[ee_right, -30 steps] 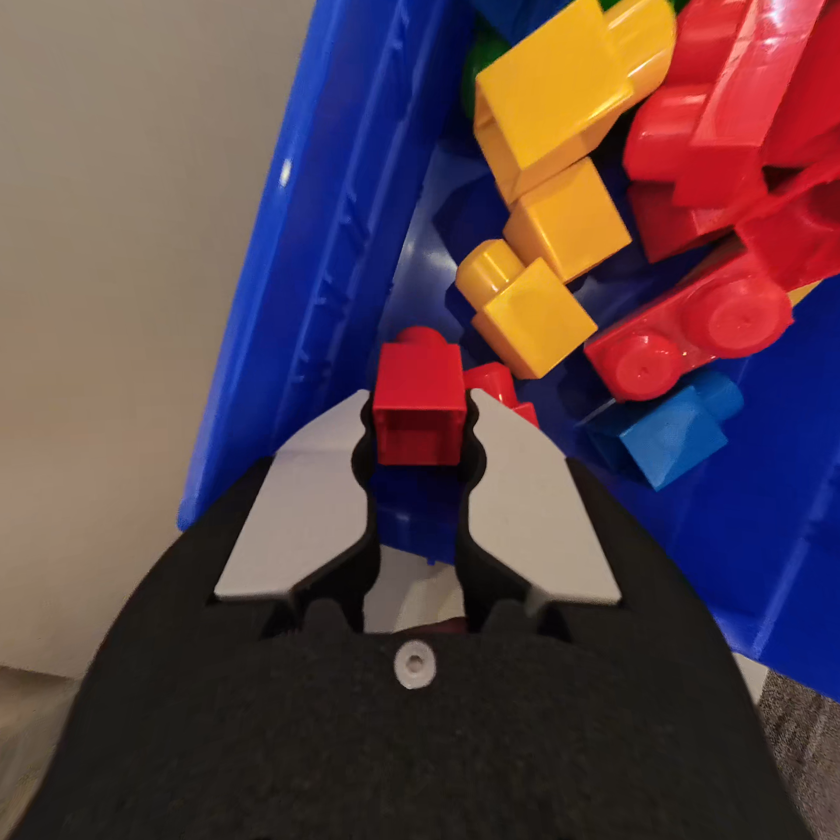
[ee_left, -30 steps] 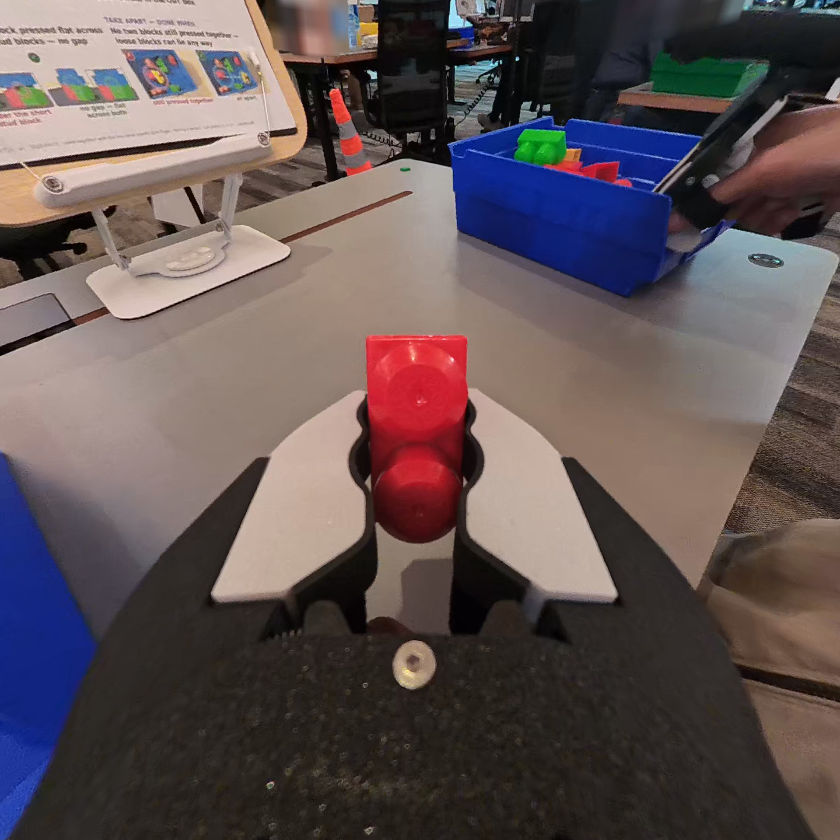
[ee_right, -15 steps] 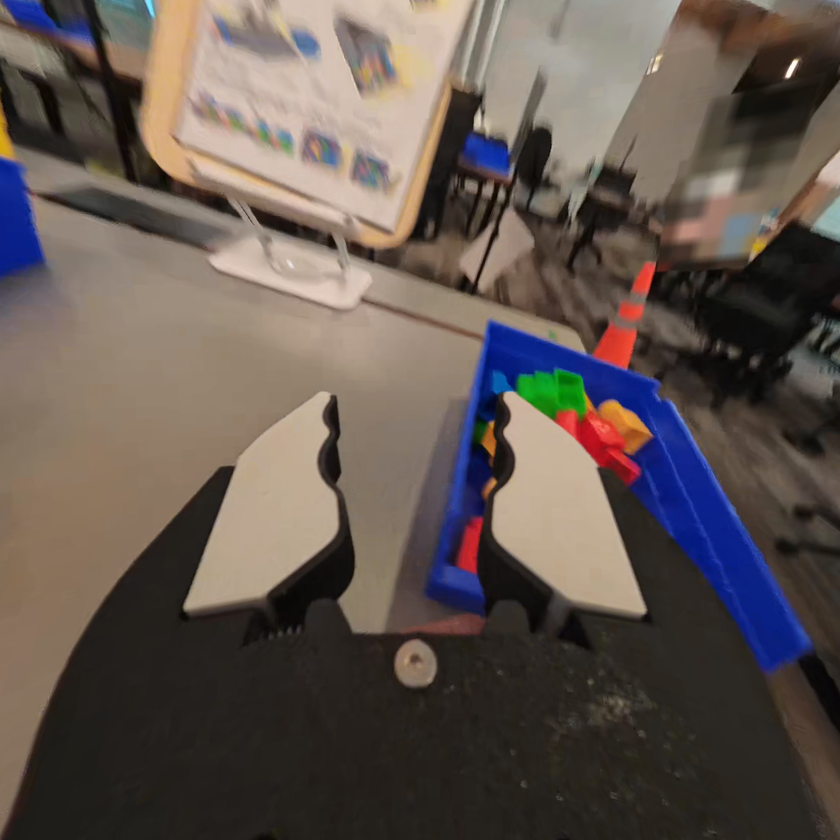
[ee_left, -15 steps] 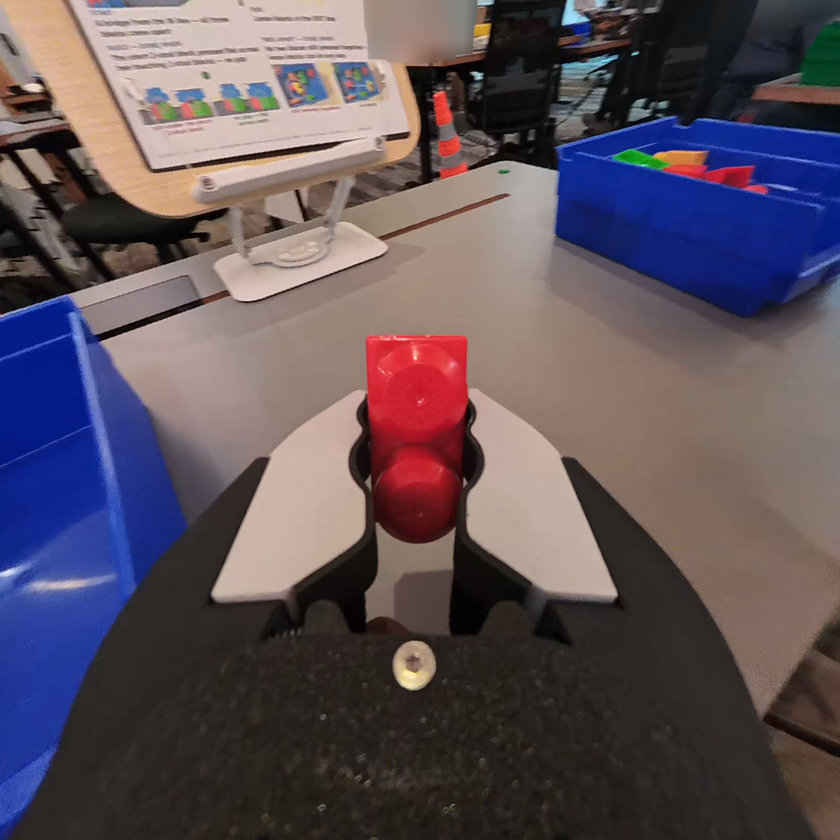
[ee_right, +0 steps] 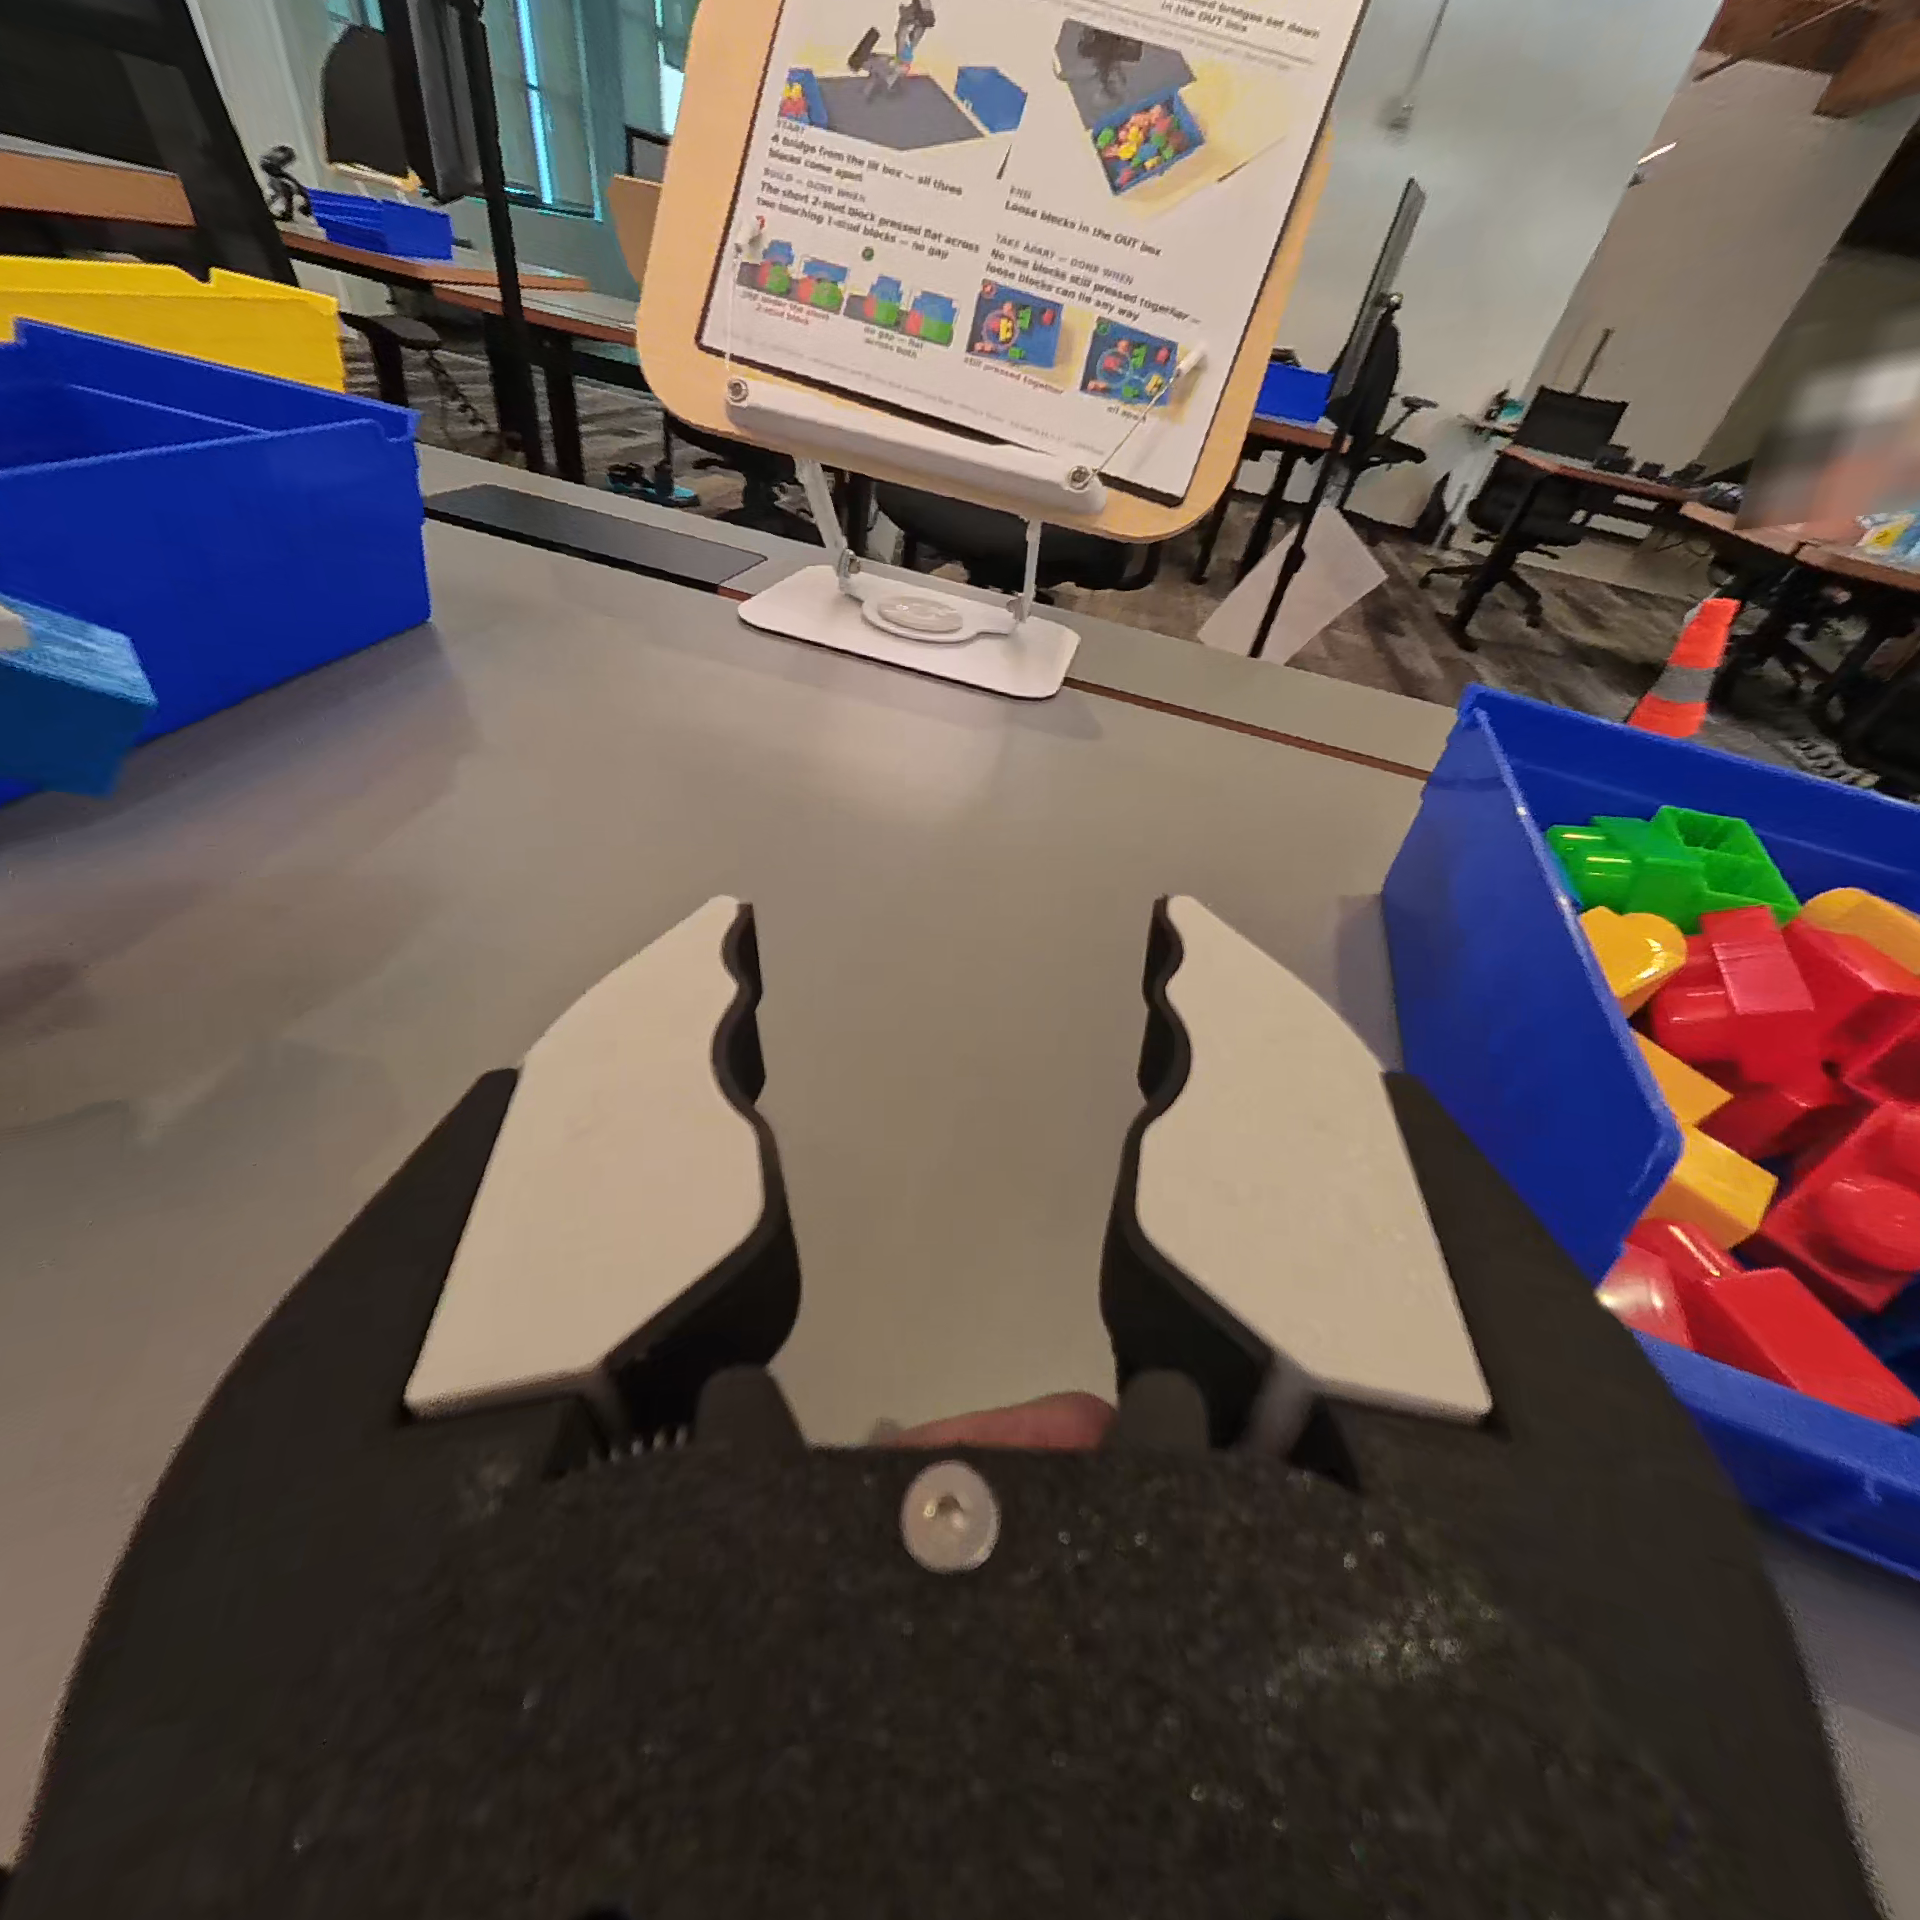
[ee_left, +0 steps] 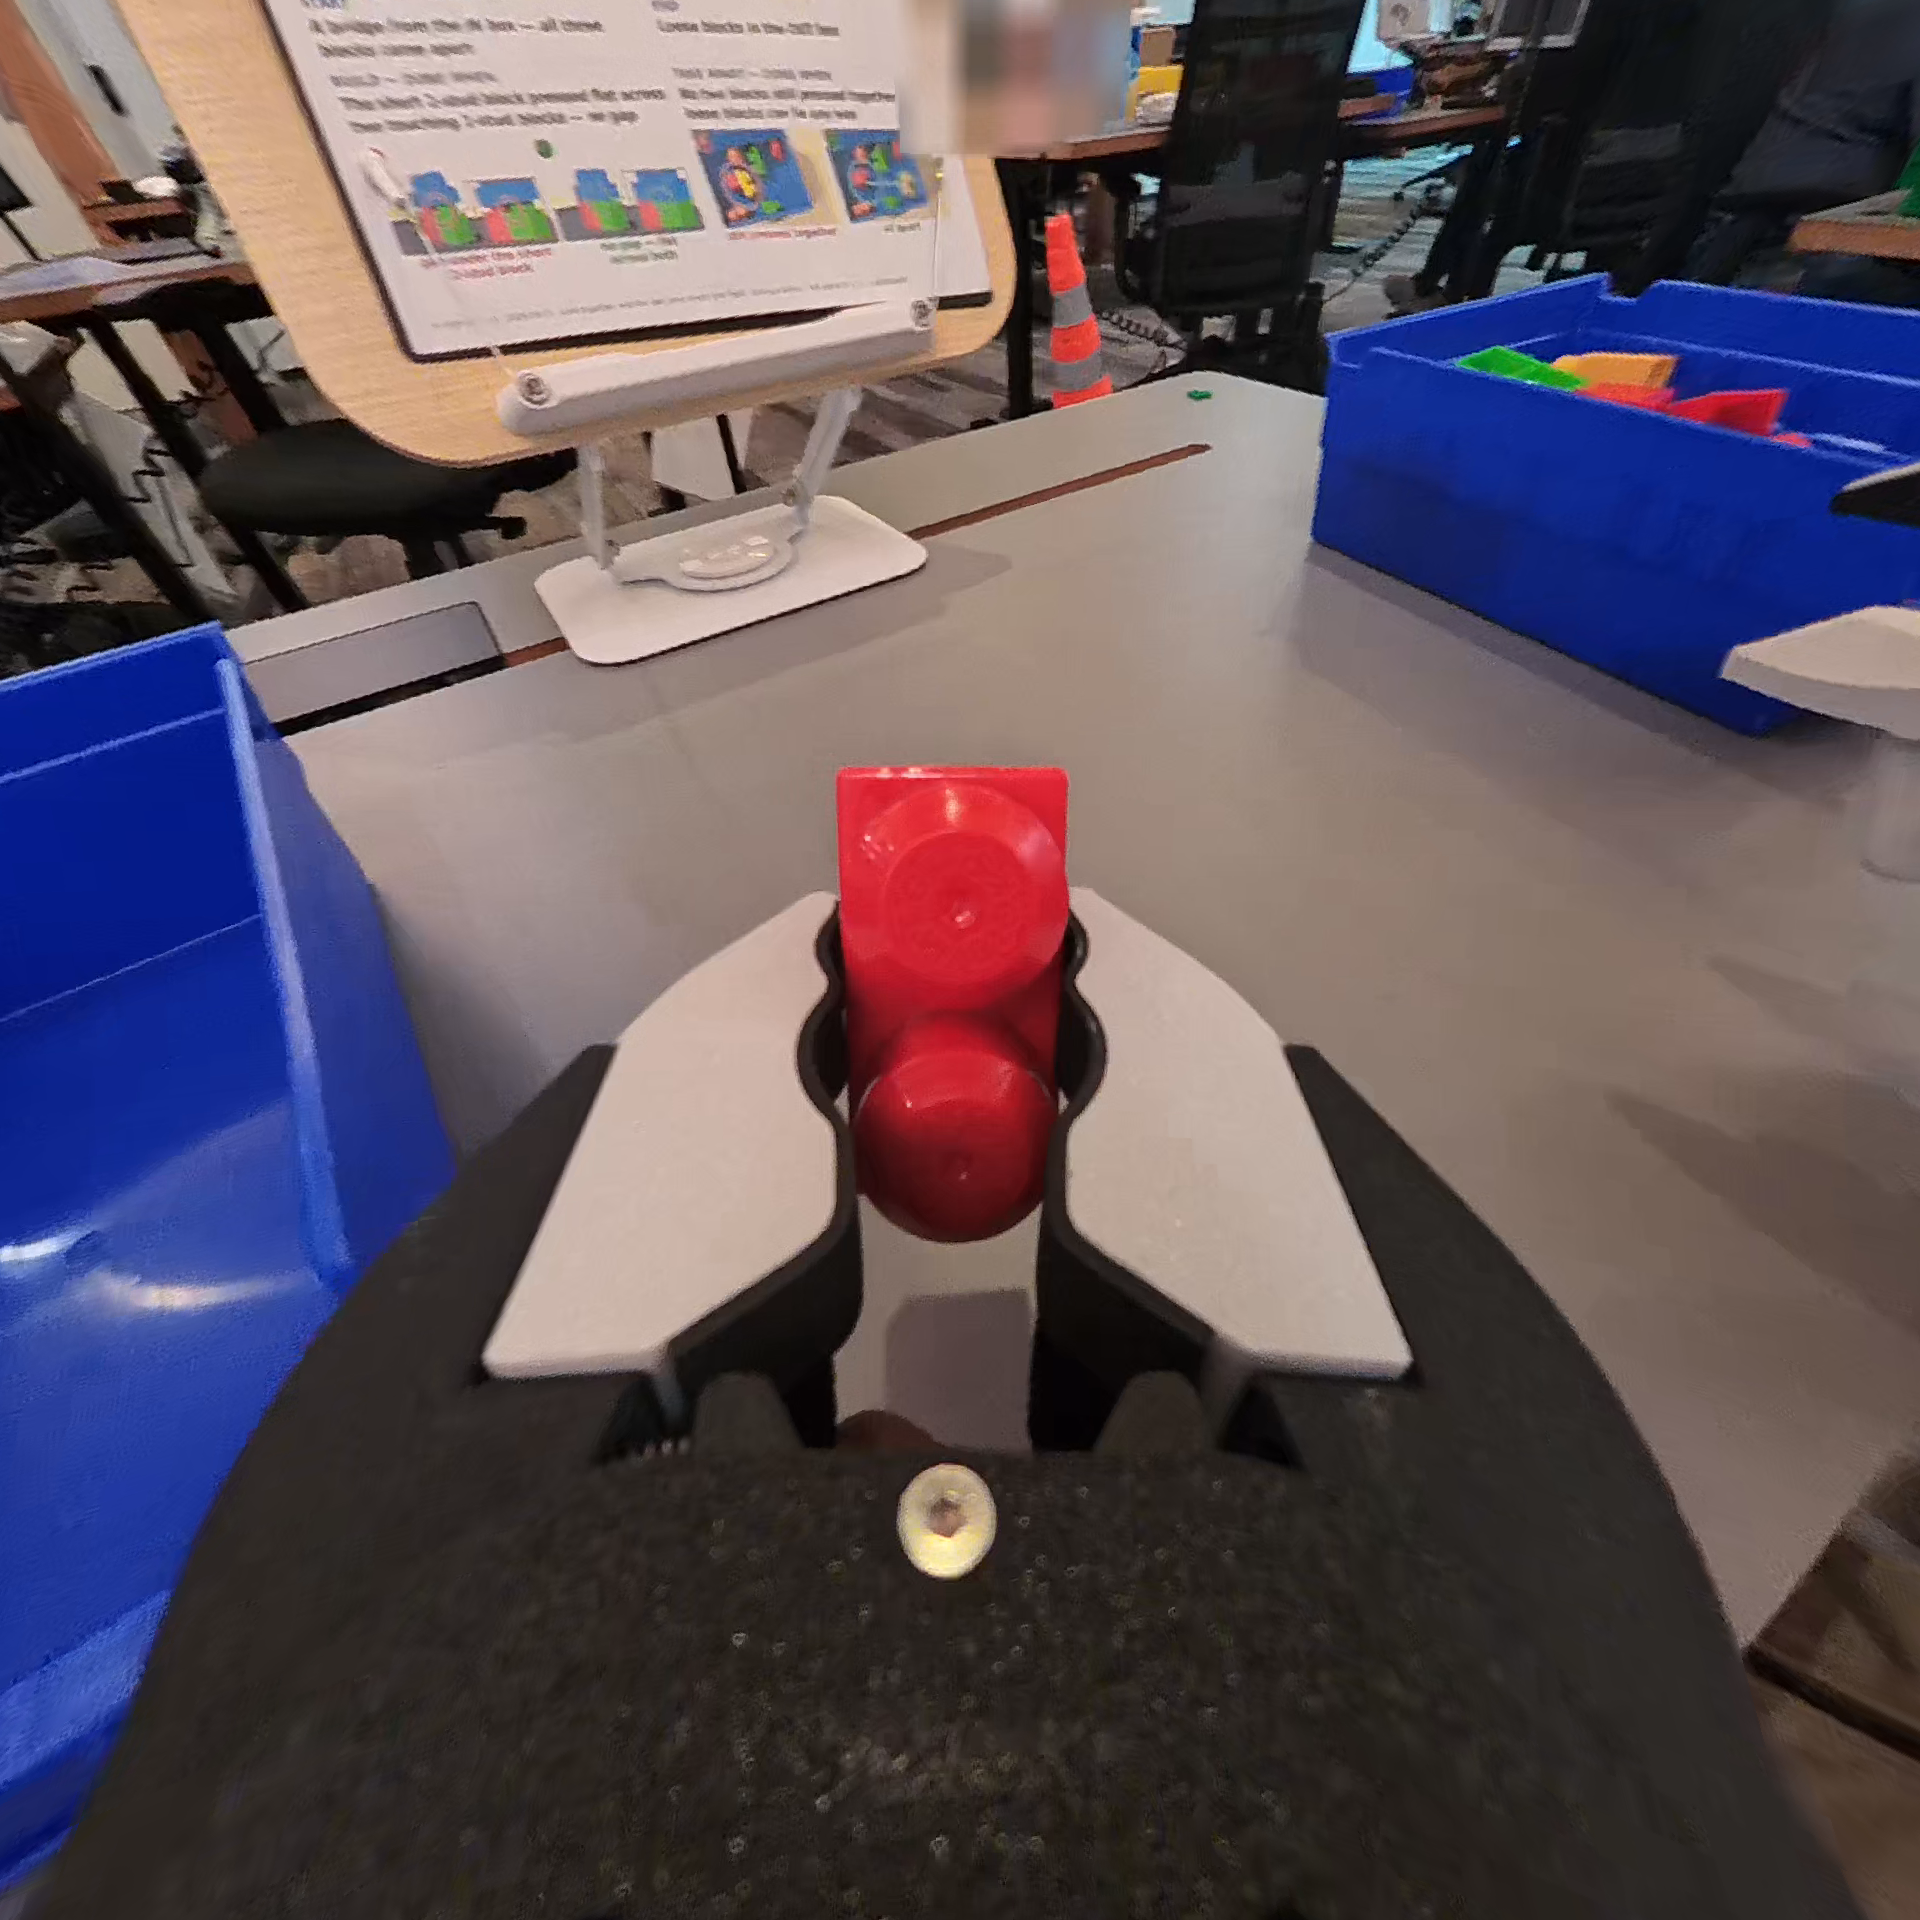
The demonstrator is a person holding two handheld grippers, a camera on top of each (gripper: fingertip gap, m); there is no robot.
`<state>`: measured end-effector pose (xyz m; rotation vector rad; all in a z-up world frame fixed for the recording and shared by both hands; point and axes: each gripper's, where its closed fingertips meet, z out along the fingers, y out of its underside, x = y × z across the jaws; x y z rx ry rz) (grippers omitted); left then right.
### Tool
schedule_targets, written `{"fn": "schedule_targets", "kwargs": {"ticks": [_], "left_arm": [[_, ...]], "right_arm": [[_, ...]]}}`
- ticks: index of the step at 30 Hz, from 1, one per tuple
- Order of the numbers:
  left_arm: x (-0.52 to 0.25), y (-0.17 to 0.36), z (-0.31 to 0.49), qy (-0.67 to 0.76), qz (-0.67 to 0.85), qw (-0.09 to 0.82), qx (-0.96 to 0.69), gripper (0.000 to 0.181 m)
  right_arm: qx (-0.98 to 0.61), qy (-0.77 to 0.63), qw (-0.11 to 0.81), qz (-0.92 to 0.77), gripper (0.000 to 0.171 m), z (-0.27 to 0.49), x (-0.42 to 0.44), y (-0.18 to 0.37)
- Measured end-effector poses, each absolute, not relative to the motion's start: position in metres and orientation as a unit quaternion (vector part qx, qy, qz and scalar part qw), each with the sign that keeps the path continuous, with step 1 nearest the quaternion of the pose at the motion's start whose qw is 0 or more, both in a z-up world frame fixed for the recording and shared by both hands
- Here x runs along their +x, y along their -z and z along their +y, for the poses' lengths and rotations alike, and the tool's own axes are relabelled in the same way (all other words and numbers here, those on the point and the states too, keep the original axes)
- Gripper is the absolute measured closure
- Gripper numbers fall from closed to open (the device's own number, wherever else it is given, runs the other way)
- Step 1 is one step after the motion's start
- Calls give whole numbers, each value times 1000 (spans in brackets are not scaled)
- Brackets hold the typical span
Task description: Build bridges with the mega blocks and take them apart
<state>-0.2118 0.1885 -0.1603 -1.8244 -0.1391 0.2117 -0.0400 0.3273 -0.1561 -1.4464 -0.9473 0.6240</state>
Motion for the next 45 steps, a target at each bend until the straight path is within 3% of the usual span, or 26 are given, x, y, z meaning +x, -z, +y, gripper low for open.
{"fn": "schedule_targets", "kwargs": {"ticks": [3, 9, 16, 19, 28, 34, 45], "left_arm": [[-189, 152, 195, -17, 1, 619, -785, 145], [-135, 101, 203, 232, 129, 643, -719, 145], [-96, 107, 217, 294, 265, 567, -723, 145], [-84, 115, 223, 285, 293, 547, -731, 145], [-84, 126, 223, 257, 306, 537, -743, 145], [-126, 112, 206, 216, 257, 569, -751, 145], [-194, 151, 196, -10, -23, 628, -778, 145]], "right_arm": [[-586, -335, 571, -467, 108, 311, -55, 153], [-425, -534, 368, -632, 106, 237, -87, 144], [-345, -478, 299, -751, 106, 205, -110, 144], [-338, -438, 280, -785, 125, 203, -116, 155], [-349, -410, 264, -800, 130, 213, -108, 176], [-417, -385, 294, -769, 130, 260, -85, 190], [-617, -337, 503, -503, 130, 341, -1, 162]]}}
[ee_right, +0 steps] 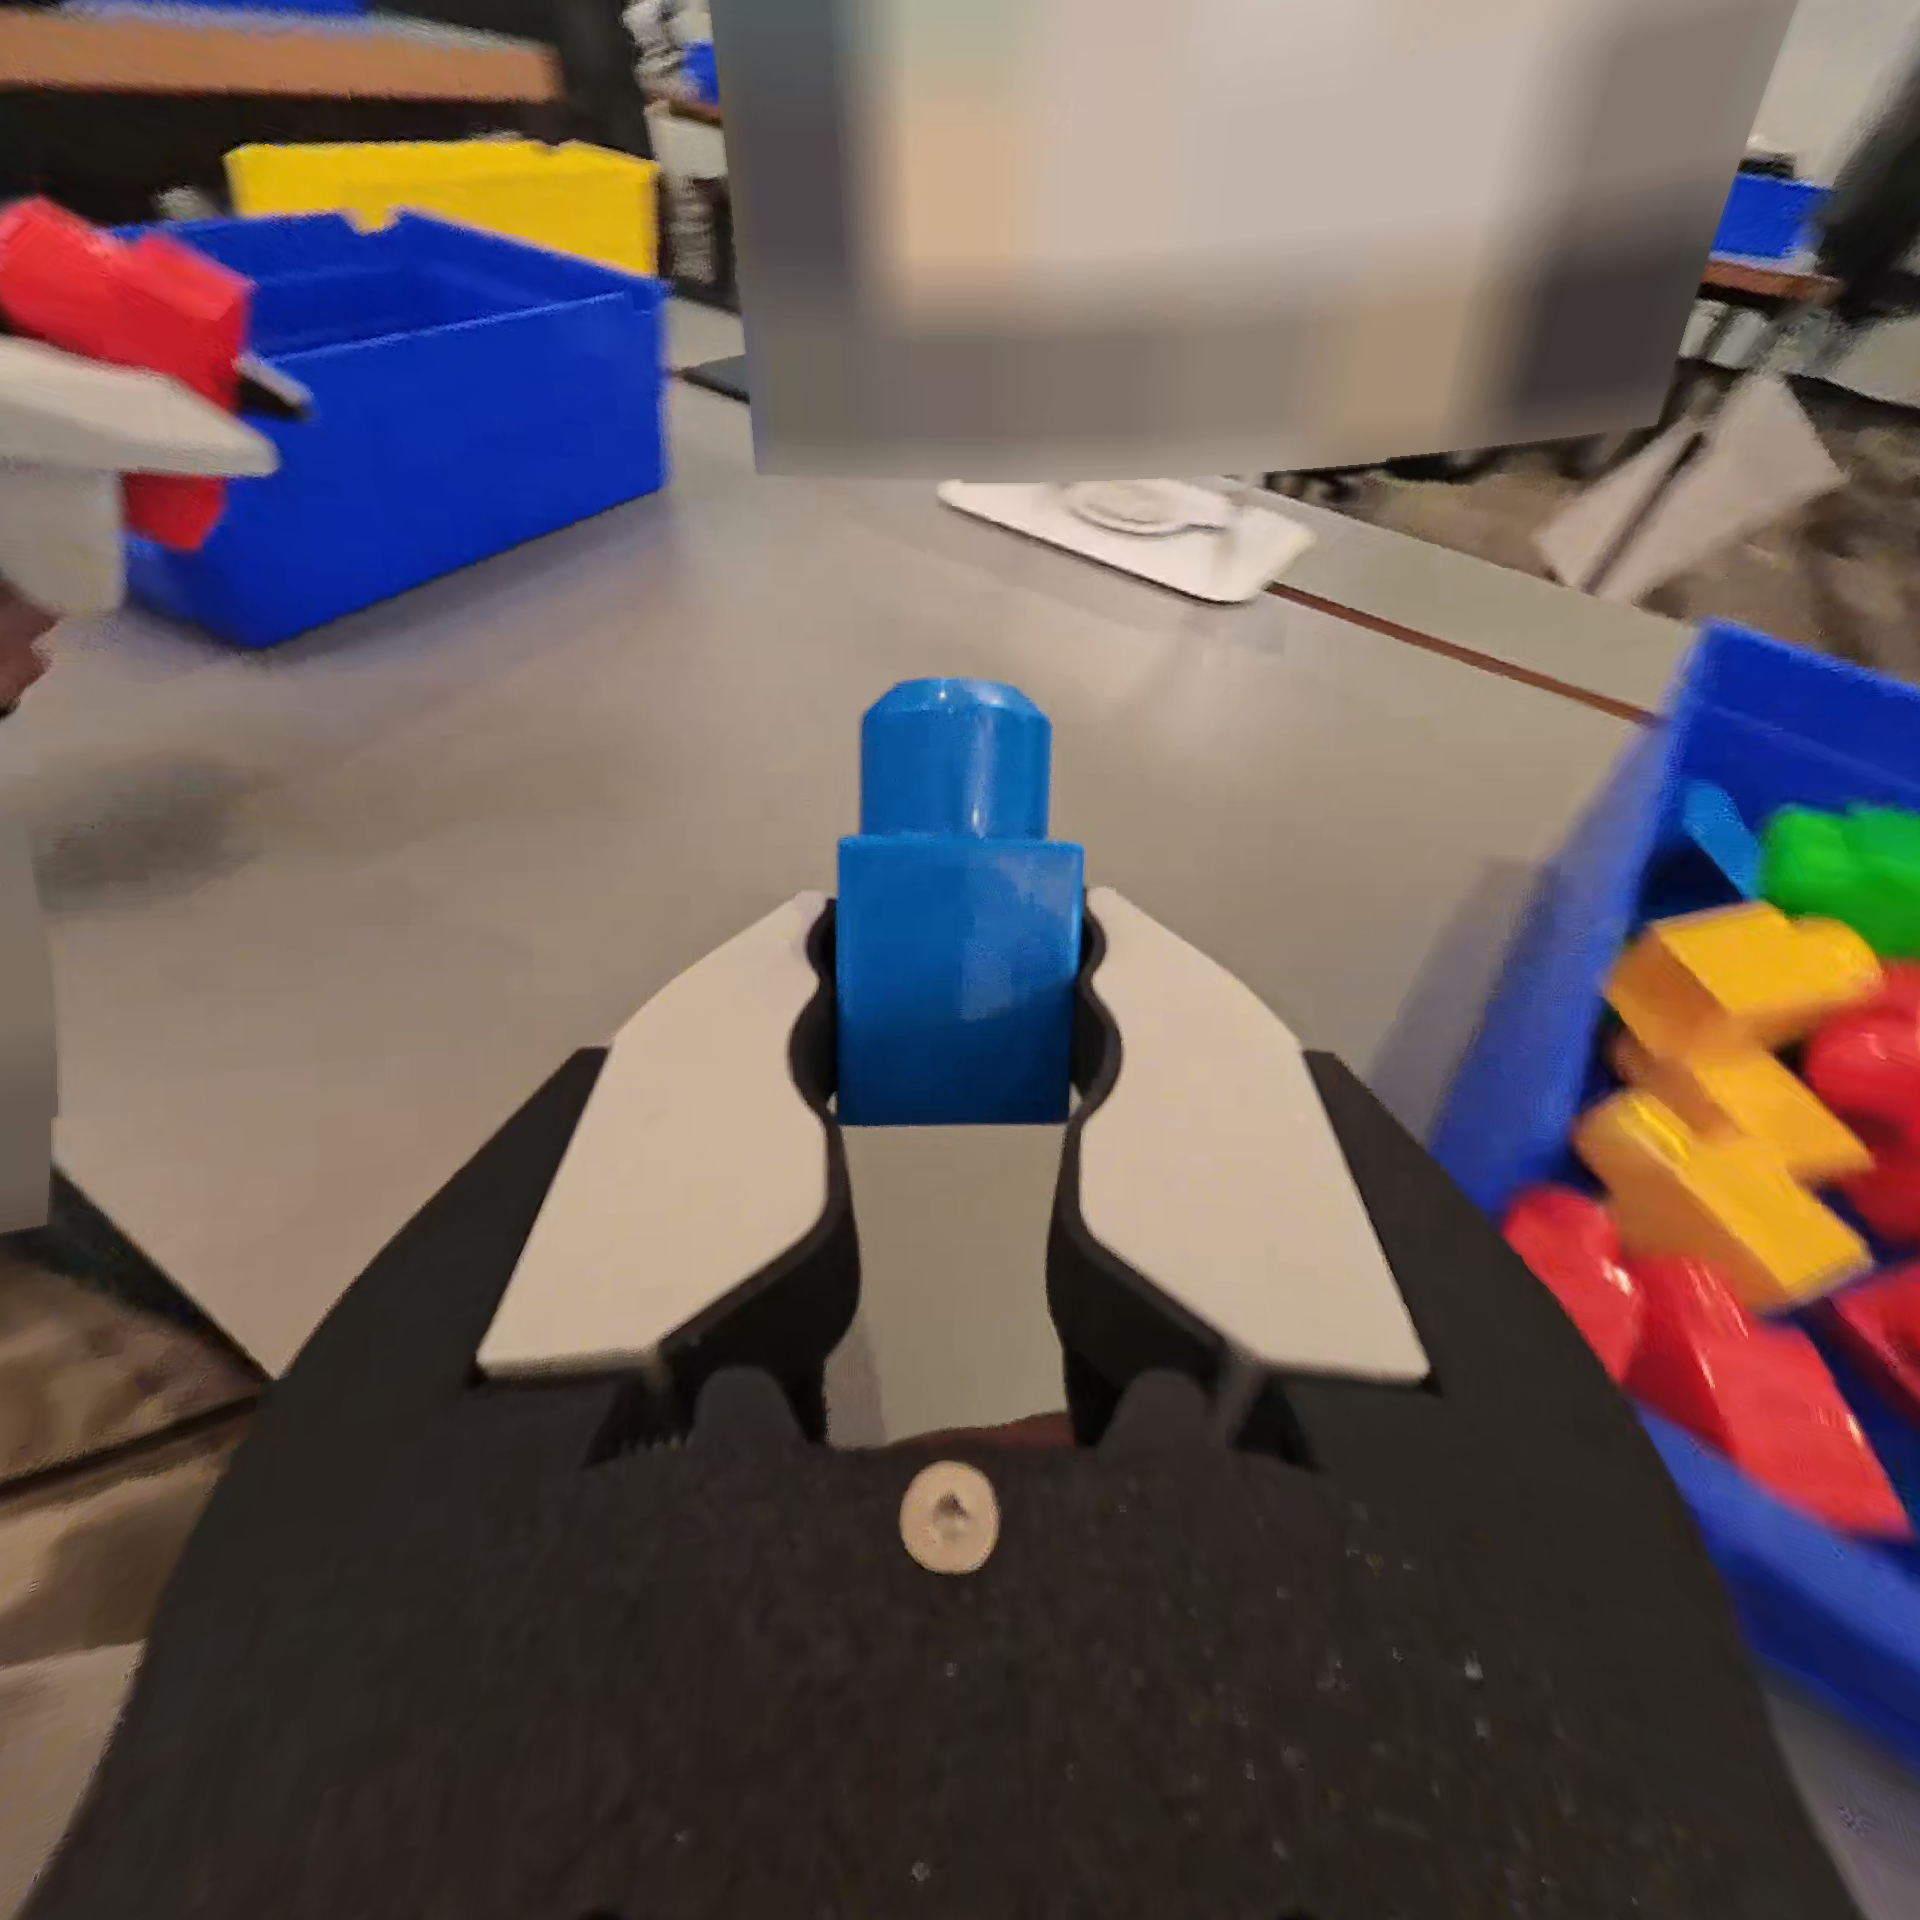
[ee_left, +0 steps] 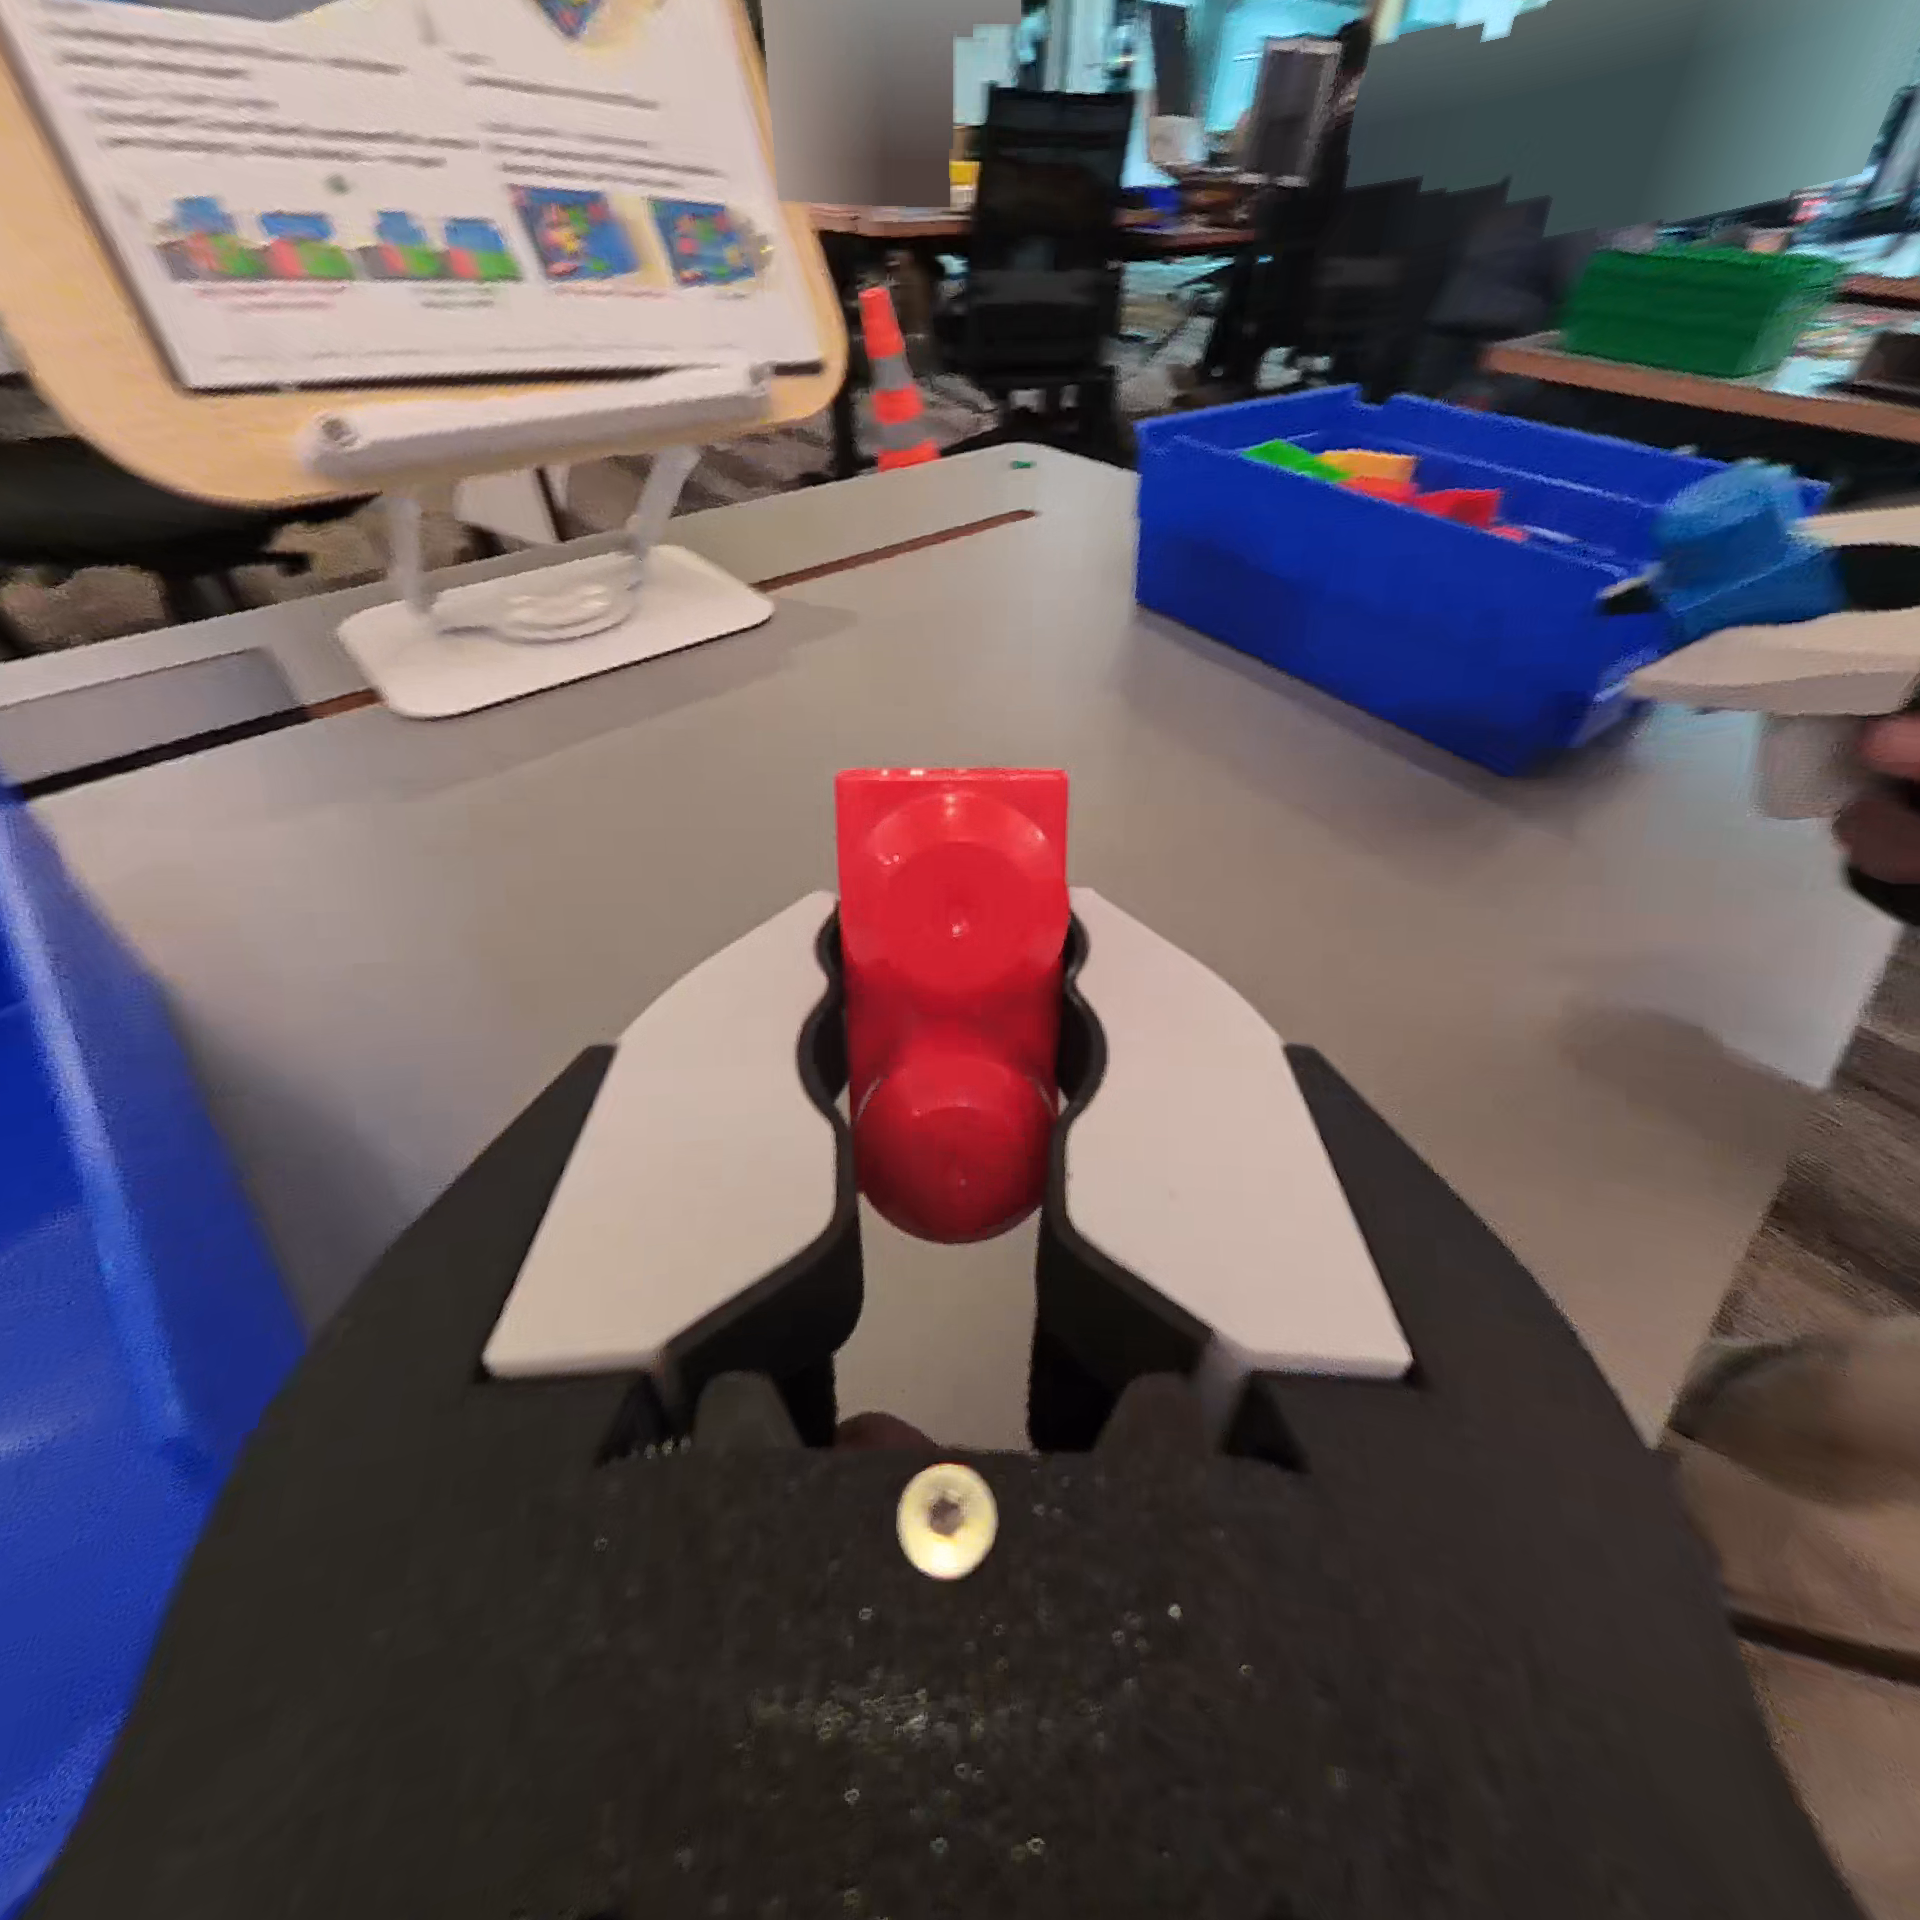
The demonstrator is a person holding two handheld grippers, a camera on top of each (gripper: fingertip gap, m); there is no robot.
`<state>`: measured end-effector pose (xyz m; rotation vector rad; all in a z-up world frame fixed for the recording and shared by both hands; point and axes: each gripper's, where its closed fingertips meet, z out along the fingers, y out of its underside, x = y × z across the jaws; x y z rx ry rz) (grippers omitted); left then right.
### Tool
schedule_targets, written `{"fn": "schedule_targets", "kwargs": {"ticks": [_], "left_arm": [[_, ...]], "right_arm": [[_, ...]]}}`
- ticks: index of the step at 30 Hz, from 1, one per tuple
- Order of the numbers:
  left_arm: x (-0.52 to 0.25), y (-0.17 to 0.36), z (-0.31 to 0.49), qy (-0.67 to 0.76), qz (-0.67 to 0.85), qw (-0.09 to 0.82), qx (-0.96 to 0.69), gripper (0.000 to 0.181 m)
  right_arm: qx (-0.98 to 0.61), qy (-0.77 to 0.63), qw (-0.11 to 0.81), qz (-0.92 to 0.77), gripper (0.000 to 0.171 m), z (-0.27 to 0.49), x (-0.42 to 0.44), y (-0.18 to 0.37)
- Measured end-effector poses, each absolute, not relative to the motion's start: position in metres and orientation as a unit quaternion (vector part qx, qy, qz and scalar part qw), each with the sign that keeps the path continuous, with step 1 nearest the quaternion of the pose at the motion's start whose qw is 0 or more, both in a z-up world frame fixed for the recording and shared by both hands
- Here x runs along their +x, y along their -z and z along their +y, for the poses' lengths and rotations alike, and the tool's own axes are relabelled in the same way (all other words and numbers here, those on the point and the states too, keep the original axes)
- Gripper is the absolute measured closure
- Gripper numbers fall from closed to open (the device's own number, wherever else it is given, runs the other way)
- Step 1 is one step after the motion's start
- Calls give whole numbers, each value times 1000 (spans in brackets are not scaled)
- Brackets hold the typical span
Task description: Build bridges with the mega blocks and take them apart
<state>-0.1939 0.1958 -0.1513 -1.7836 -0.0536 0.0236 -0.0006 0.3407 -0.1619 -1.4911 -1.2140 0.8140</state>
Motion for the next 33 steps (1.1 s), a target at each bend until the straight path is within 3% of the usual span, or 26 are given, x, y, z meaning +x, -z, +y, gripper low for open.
{"fn": "schedule_targets", "kwargs": {"ticks": [11, 18, 22, 26, 33], "left_arm": [[-177, 176, 192, -11, -10, 607, -794, 145], [-163, 174, 192, 1, 9, 609, -793, 145], [-156, 172, 191, -4, 25, 608, -794, 145], [-153, 170, 190, -15, 39, 607, -794, 145], [-147, 172, 192, -12, 50, 604, -795, 145]], "right_arm": [[-735, -246, 544, -323, 130, 444, 109, 162], [-838, -144, 326, -413, 130, 537, 116, 202], [-853, -112, 194, -472, 129, 548, 107, 237], [-860, -74, 138, -485, 129, 550, 107, 256], [-866, -60, 161, -470, 125, 558, 109, 261]]}}
